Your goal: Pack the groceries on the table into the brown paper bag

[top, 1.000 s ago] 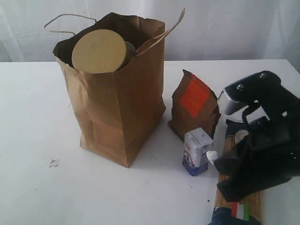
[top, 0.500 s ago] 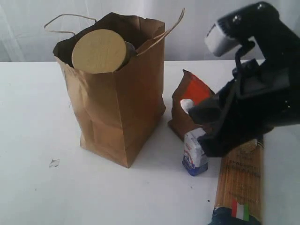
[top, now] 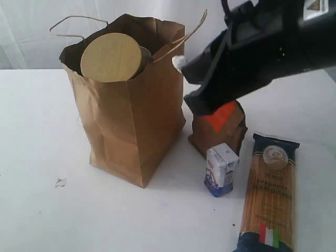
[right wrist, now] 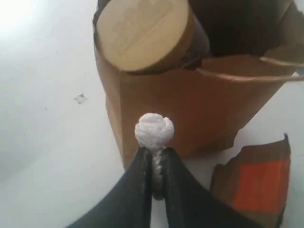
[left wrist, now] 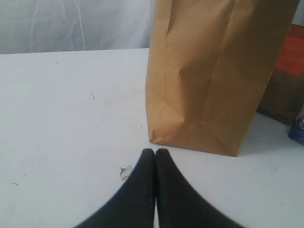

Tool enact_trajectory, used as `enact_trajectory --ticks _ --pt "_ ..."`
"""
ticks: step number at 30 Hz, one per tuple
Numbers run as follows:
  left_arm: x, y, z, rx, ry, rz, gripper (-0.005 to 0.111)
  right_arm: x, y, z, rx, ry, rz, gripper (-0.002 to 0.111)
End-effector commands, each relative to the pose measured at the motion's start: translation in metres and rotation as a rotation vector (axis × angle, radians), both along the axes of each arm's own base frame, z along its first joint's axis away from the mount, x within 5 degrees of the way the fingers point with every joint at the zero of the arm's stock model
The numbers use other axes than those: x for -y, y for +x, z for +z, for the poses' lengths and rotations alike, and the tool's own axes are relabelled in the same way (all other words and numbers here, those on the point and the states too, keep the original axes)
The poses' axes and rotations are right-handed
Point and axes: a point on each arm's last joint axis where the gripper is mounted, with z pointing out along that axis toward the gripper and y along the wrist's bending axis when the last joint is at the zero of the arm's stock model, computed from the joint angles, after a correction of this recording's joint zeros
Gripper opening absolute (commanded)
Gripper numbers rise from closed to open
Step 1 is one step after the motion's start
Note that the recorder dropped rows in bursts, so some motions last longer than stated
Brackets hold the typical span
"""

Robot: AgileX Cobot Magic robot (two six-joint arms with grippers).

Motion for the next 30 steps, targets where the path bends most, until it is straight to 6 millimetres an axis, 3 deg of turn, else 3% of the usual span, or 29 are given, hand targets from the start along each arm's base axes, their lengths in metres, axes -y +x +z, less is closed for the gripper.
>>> enact_trajectory --ticks 1,14,30 --pt "0.0 0.0 -0.001 0.001 0.001 0.002 0.0 -0.006 0.01 0.017 0.107 0.016 -0.003 0.005" --pt "0.0 0.0 -0.001 0.001 0.001 0.002 0.0 -0.029 0.047 0.038 0.253 0.003 -0.023 0.005" --pt "0.0 0.0 -0.001 0.001 0.001 0.002 0.0 -0.049 0.119 0.018 0.237 -0.011 -0.114 0.005"
